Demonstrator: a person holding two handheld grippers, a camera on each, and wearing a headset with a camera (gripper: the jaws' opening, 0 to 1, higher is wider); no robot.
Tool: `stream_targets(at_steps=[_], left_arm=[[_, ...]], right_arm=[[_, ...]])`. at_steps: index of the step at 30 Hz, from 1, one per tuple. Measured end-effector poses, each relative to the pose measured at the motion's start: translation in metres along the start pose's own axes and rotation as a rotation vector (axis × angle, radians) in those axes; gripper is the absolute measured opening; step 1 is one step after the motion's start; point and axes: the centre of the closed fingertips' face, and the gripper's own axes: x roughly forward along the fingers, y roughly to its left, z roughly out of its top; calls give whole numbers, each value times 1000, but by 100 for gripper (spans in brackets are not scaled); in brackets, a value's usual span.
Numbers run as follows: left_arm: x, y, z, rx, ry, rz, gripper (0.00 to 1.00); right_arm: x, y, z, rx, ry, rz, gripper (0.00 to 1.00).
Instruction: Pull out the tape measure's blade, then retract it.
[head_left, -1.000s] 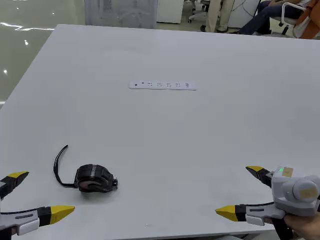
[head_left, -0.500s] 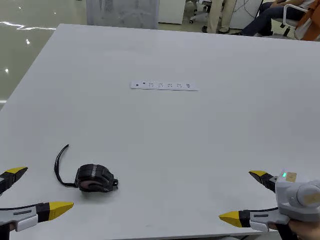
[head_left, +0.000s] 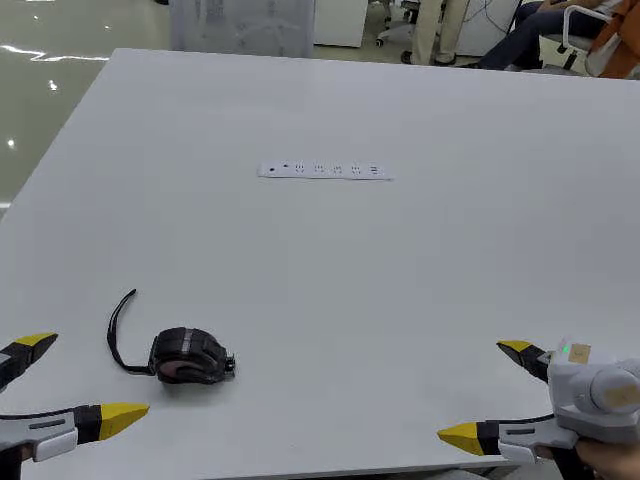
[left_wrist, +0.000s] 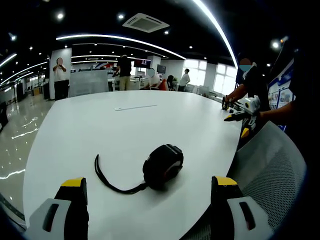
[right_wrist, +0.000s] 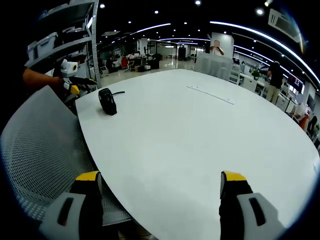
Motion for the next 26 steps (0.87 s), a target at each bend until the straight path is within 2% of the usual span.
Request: stream_targets(at_steps=[8, 26], left_arm=[[-1, 2, 3, -4, -7, 4, 100], [-4, 0, -3, -4, 8, 3, 100]], right_arm=[[-1, 0, 0, -5, 2, 0, 100], [-5, 3, -4, -11, 3, 0, 100]])
